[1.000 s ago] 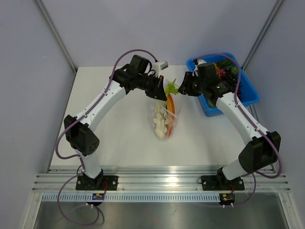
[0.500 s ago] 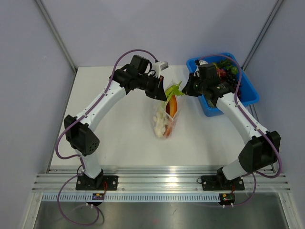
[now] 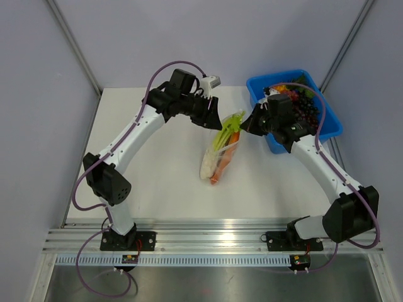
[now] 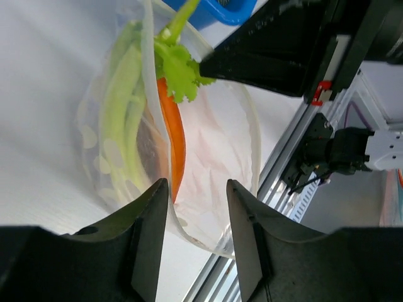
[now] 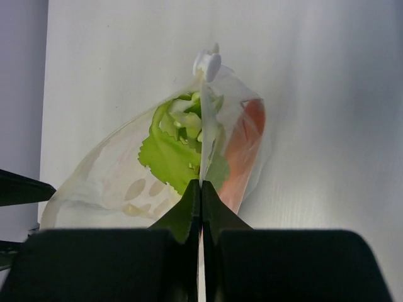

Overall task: Place the food in the zip-top bag and seal the zipper
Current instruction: Adjust the fake vegetable in the zipper food storage bag.

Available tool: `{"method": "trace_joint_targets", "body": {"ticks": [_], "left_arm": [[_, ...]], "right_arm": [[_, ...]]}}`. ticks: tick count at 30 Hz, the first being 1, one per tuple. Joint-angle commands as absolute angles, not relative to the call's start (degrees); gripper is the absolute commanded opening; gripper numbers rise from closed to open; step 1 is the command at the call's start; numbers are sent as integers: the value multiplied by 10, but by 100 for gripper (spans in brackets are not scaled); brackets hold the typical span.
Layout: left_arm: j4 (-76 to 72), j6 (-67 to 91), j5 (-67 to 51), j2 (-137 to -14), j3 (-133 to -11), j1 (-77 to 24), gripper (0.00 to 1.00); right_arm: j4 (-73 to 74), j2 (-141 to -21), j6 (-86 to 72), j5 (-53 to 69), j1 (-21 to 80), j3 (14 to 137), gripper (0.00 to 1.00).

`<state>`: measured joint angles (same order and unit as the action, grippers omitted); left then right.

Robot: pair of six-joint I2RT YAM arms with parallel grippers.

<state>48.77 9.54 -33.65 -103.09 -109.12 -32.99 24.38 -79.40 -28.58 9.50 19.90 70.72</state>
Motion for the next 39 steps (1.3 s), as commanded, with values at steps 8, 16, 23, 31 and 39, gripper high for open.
{"method": "trace_joint_targets", "body": {"ticks": [8, 16, 23, 31, 39], "left_arm": [[326, 258, -350, -976, -1121, -342, 40], [227, 360, -378, -1057, -1151, -354, 50], [235, 320, -329, -1112, -1198, -366, 55], [238, 286, -298, -1157, -1211, -371, 49], [277, 232, -226, -1165, -1219, -389, 48]], "right_arm": [[186, -753, -314, 121, 196, 676, 0], [176, -744, -316, 128, 196, 665, 0], [176, -738, -320, 132, 196, 664, 0], [185, -737, -315, 135, 195, 672, 0], [188, -741, -314, 140, 196, 681, 0]]}}
